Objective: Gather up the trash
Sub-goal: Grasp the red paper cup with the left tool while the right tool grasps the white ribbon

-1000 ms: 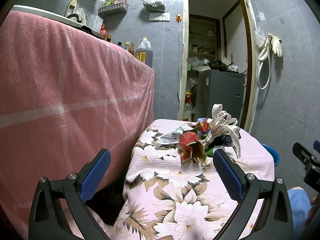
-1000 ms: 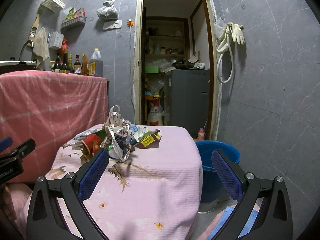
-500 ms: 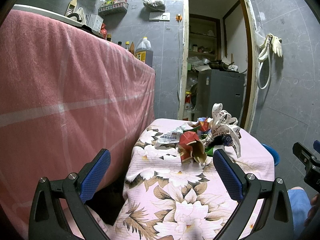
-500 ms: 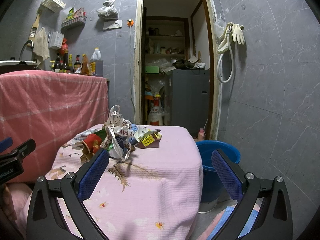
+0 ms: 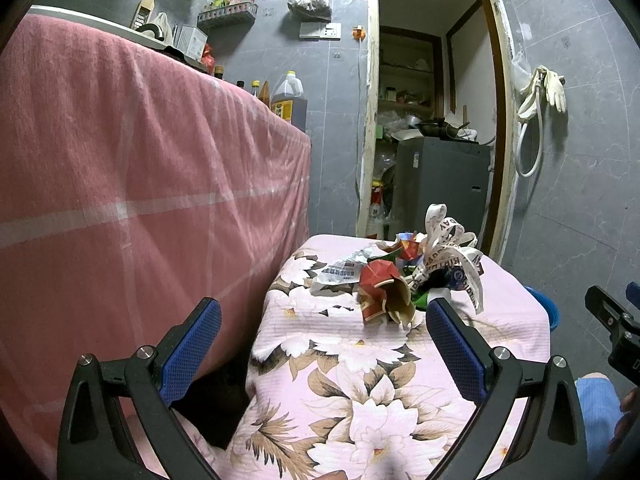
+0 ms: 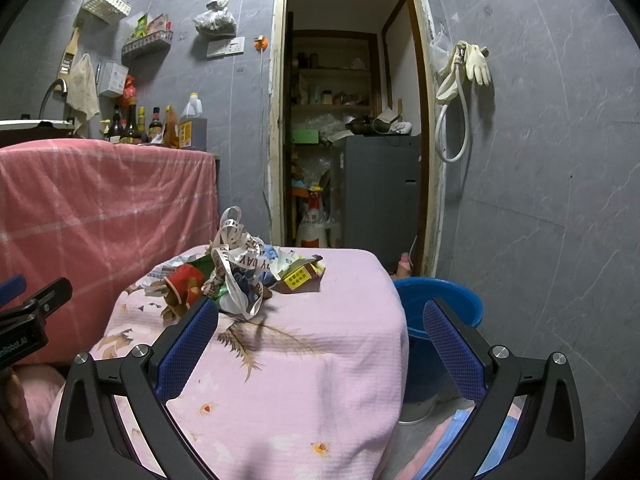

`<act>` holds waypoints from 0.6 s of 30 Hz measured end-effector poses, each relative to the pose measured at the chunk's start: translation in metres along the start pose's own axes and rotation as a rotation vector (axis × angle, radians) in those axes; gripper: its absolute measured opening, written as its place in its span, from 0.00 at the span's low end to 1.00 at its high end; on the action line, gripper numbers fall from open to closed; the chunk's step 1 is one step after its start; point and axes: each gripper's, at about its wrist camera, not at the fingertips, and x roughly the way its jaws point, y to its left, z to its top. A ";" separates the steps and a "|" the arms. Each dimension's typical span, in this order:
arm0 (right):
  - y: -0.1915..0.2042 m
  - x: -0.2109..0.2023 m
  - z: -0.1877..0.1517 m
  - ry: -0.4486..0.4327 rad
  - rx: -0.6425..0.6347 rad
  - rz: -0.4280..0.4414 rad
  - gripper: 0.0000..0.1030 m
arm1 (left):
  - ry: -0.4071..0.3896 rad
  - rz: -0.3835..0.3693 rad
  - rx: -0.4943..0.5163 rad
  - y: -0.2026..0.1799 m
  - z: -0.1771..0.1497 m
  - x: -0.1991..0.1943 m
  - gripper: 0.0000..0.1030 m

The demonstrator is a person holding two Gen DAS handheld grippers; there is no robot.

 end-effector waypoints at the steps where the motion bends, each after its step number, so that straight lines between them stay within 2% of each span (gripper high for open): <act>1: 0.001 0.000 -0.001 0.002 0.003 0.003 1.00 | 0.002 0.002 0.000 0.000 -0.003 0.002 0.97; 7: 0.005 0.015 -0.008 0.022 0.005 0.054 1.00 | 0.014 0.006 -0.010 -0.003 -0.006 0.016 0.97; 12: -0.002 0.030 0.006 -0.003 -0.011 0.074 1.00 | 0.031 -0.021 -0.056 0.002 0.005 0.035 0.97; 18: -0.012 0.053 0.024 -0.034 0.023 0.110 1.00 | 0.059 -0.052 -0.061 -0.007 0.018 0.054 0.97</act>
